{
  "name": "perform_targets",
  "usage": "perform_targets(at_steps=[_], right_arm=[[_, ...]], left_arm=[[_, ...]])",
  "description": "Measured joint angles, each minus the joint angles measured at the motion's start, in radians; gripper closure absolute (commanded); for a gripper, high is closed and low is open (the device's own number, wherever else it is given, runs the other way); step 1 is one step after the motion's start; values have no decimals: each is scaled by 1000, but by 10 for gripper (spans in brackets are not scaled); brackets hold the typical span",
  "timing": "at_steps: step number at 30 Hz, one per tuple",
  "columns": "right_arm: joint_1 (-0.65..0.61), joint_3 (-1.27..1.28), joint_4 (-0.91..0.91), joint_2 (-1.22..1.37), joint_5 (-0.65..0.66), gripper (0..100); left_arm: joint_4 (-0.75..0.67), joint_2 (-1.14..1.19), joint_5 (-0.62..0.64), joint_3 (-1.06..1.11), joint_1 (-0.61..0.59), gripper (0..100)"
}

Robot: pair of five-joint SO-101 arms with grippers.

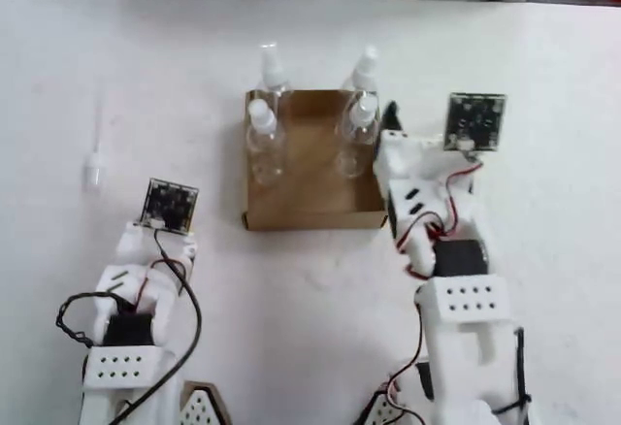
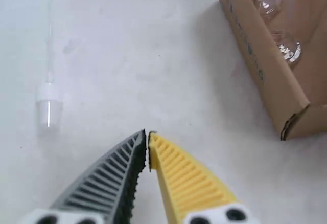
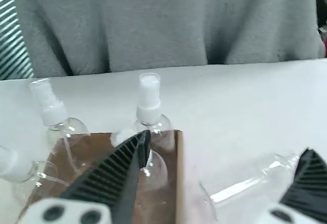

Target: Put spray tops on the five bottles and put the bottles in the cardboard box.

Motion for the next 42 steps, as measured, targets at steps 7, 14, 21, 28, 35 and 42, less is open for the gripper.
perform_targets(at_steps=[7,14,21,28,35,42], right_arm=[[170,-144,281,29,-37,619],[224,-390,480,364,-57,619],[230,-694,684,717,-198,619],[233,-1063,891,1008,-336,618],[233,-1333,941,1244,-425,618],[241,-1562,941,1481,-476,618]], left_arm=[[0,0,0,0,0,976],[0,0,0,0,0,976],[0,0,0,0,0,976],[0,0,0,0,0,976],[0,0,0,0,0,976],[0,0,0,0,0,976]])
